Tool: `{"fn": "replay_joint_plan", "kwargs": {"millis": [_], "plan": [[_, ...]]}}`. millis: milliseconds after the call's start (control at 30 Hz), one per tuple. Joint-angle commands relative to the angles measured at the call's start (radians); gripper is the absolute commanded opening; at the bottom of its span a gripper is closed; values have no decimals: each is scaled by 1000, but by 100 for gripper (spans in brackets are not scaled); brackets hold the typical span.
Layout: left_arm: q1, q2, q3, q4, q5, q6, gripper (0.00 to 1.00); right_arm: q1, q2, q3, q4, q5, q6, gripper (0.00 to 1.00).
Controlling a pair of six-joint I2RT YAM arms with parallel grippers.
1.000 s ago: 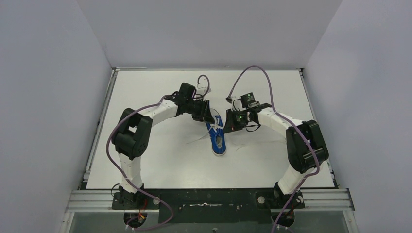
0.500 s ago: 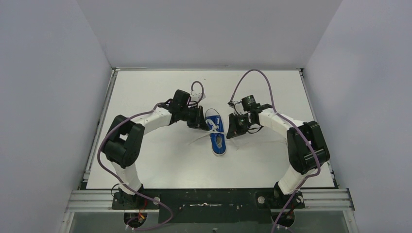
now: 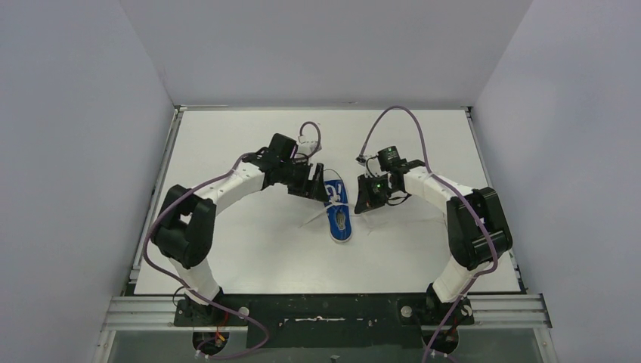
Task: Tie the shoes
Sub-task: Cross the shoelace with the shoelace.
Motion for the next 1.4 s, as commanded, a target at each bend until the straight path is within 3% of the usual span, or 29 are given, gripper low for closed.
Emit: {"fn": "replay_joint_plan", "kwargs": {"millis": [0,167,433,600,767,1100,1367], "plan": [[-2,-55,195,-145,-152,142,71,-3,-26,37,2,-23,-22,0],[-7,64,357,-146,-142,143,70,0,-28,45,0,-20,-26,0],[-45,322,607,-211,36,131,44,1,-29,42,14,-15,-14,0],[-56,379,655,-324,43,157,32,1,-28,46,17,-18,-14,0],[-61,329,566,-295,26,152,19,0,-28,54,13,-19,-22,0],[-70,262,463,-303,5,169,12,0,-27,51,18,-25,-24,0],[-70,231,412,-247,43,118,25,0,-25,53,23,-24,-19,0]]}}
